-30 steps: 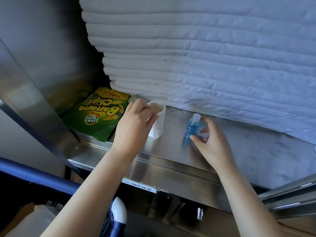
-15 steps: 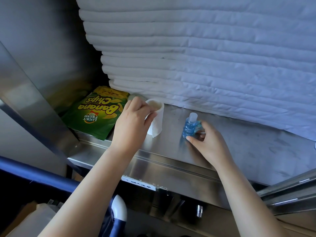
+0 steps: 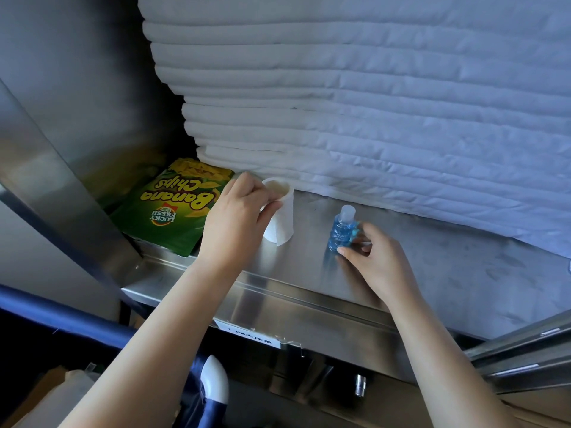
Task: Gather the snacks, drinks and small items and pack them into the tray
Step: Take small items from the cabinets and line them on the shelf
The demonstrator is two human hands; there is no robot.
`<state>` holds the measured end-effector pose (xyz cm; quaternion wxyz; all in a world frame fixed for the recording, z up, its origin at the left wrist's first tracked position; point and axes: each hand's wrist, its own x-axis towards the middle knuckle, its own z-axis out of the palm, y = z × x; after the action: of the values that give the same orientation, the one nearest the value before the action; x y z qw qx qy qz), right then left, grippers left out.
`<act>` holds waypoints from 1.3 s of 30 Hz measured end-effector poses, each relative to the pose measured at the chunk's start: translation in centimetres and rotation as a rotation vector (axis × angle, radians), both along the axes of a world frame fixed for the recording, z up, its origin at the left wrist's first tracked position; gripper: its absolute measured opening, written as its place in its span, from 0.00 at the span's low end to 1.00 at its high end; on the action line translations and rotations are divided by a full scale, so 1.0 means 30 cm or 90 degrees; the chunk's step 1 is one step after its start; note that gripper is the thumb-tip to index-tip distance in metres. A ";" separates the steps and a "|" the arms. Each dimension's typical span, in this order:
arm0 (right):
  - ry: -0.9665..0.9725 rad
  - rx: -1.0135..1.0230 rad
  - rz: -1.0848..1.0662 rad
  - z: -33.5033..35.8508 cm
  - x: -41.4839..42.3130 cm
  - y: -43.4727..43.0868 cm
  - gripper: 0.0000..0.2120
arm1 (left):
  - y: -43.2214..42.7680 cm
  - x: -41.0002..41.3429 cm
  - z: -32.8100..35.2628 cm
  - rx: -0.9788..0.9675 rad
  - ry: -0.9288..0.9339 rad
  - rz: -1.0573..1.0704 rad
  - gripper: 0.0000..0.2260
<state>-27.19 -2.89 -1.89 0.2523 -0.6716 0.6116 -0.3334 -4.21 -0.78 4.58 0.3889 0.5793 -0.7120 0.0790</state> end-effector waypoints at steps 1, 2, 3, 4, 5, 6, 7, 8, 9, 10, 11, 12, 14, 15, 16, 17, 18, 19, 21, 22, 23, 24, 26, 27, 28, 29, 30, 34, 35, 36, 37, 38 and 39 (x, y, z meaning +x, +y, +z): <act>-0.001 -0.001 -0.001 0.000 0.001 -0.001 0.16 | -0.015 0.003 0.005 0.001 0.006 0.002 0.06; -0.001 -0.002 0.000 0.001 0.002 -0.001 0.16 | -0.033 0.005 0.010 0.002 0.013 0.006 0.06; 0.000 -0.003 0.001 0.001 0.005 -0.003 0.16 | -0.054 0.006 0.015 0.004 0.020 0.011 0.06; 0.006 -0.004 0.003 0.001 0.009 -0.005 0.15 | -0.076 0.006 0.019 0.009 0.023 0.017 0.06; 0.015 -0.004 0.002 0.002 0.014 -0.008 0.15 | -0.099 0.003 0.022 0.016 0.022 0.022 0.06; 0.026 -0.004 0.002 0.002 0.018 -0.011 0.15 | -0.121 0.000 0.023 0.024 0.018 0.025 0.06; 0.036 -0.003 0.001 0.003 0.024 -0.016 0.15 | -0.142 -0.005 0.024 0.033 0.015 0.025 0.07; 0.046 -0.001 0.000 0.004 0.030 -0.022 0.15 | -0.160 -0.011 0.024 0.041 0.014 0.025 0.07; 0.055 -0.001 0.001 0.005 0.036 -0.029 0.15 | -0.175 -0.017 0.024 0.047 0.015 0.024 0.07; 0.064 0.000 0.002 0.007 0.042 -0.038 0.14 | -0.187 -0.023 0.024 0.051 0.015 0.022 0.07; 0.073 0.001 0.002 0.009 0.047 -0.047 0.14 | -0.198 -0.028 0.024 0.052 0.011 0.020 0.06; 0.082 0.002 0.002 0.011 0.054 -0.056 0.13 | -0.208 -0.031 0.025 0.050 0.000 0.019 0.06; 0.094 0.001 0.001 0.015 0.068 -0.075 0.12 | -0.226 -0.035 0.028 0.047 -0.036 0.022 0.06; 0.098 0.000 -0.001 0.017 0.075 -0.085 0.11 | -0.235 -0.038 0.031 0.048 -0.053 0.025 0.07; 0.101 0.001 -0.002 0.019 0.083 -0.094 0.11 | -0.243 -0.042 0.034 0.049 -0.070 0.029 0.07; 0.102 0.002 -0.003 0.020 0.091 -0.103 0.11 | -0.249 -0.047 0.036 0.051 -0.087 0.035 0.07; 0.103 0.003 -0.002 0.021 0.098 -0.112 0.11 | -0.253 -0.053 0.036 0.052 -0.104 0.039 0.08; 0.104 0.004 0.000 0.022 0.106 -0.122 0.11 | -0.255 -0.059 0.033 0.054 -0.115 0.040 0.08; 0.097 0.005 0.002 0.023 0.120 -0.141 0.11 | -0.256 -0.070 0.026 0.063 -0.104 0.046 0.08; 0.093 0.005 0.002 0.024 0.128 -0.151 0.11 | -0.258 -0.075 0.023 0.068 -0.092 0.052 0.08; 0.092 0.003 0.003 0.024 0.135 -0.160 0.11 | -0.261 -0.080 0.022 0.070 -0.084 0.058 0.08; 0.095 0.001 0.005 0.025 0.144 -0.171 0.11 | -0.264 -0.085 0.023 0.070 -0.081 0.062 0.08; 0.098 -0.005 0.007 0.027 0.162 -0.189 0.12 | -0.269 -0.092 0.024 0.072 -0.083 0.068 0.08; 0.094 -0.008 0.007 0.028 0.169 -0.198 0.12 | -0.269 -0.092 0.025 0.075 -0.082 0.074 0.08; 0.088 -0.010 0.008 0.028 0.175 -0.205 0.11 | -0.268 -0.091 0.024 0.077 -0.081 0.080 0.08; 0.084 -0.012 0.011 0.028 0.179 -0.211 0.10 | -0.265 -0.087 0.023 0.075 -0.084 0.088 0.08; 0.082 -0.016 0.015 0.027 0.181 -0.215 0.10 | -0.261 -0.081 0.021 0.069 -0.088 0.093 0.09; 0.076 -0.042 0.021 0.018 0.181 -0.212 0.08 | -0.237 -0.037 0.022 0.022 -0.071 0.047 0.16; 0.078 -0.047 0.020 0.016 0.181 -0.212 0.09 | -0.231 -0.020 0.020 0.022 -0.052 0.022 0.17; 0.081 -0.052 0.018 0.013 0.181 -0.211 0.09 | -0.223 -0.002 0.014 0.028 -0.035 -0.004 0.17; 0.084 -0.058 0.017 0.011 0.182 -0.211 0.09 | -0.217 0.015 0.007 0.039 -0.023 -0.027 0.16; 0.087 -0.064 0.017 0.010 0.183 -0.210 0.09 | -0.212 0.030 -0.001 0.057 -0.017 -0.044 0.16; 0.089 -0.071 0.017 0.009 0.185 -0.210 0.09 | -0.208 0.041 -0.008 0.079 -0.014 -0.056 0.16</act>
<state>-21.64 -9.18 -1.62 0.1756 -0.7146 0.5989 -0.3161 -2.99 -7.03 4.35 0.3472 0.5697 -0.7445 0.0242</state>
